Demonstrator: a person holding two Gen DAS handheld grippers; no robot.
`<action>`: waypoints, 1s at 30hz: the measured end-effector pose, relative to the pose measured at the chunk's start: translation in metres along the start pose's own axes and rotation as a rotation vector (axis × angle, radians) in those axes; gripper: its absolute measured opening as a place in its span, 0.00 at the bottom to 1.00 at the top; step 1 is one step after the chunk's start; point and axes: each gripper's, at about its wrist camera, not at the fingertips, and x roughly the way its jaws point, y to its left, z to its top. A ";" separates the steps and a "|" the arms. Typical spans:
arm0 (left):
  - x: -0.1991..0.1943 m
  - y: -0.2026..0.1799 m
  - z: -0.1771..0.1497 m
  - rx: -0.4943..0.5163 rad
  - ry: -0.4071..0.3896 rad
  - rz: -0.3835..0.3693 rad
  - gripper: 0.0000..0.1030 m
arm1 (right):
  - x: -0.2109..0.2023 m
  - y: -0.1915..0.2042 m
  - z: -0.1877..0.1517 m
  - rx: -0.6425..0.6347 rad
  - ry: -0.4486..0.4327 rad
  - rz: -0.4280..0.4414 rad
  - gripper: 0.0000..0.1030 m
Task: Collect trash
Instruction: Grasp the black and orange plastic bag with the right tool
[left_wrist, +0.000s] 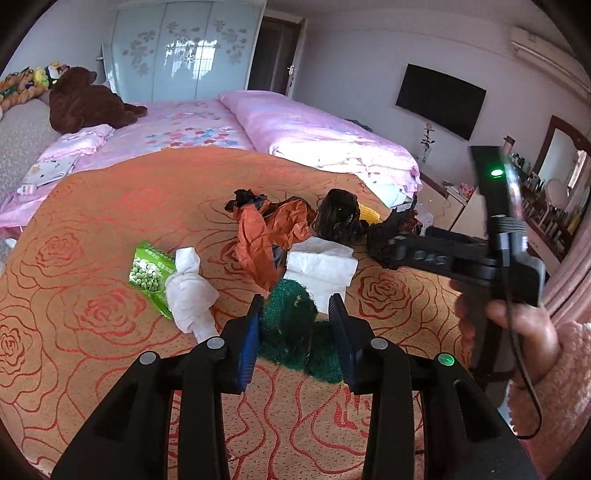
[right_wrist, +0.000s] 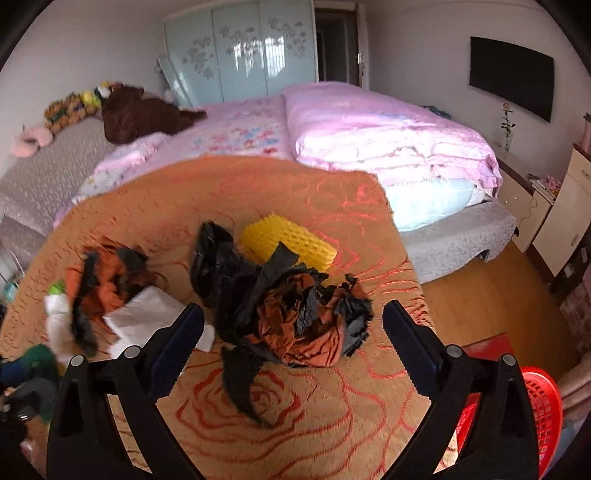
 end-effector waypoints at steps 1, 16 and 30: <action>0.001 0.000 0.000 0.000 0.001 0.000 0.33 | 0.006 0.001 0.000 -0.006 0.015 0.003 0.92; 0.001 -0.002 -0.002 0.007 -0.003 0.012 0.33 | -0.007 0.000 -0.012 -0.048 0.014 0.026 0.53; -0.012 -0.001 0.003 0.008 -0.041 0.009 0.33 | -0.077 0.005 -0.044 -0.028 -0.050 0.049 0.53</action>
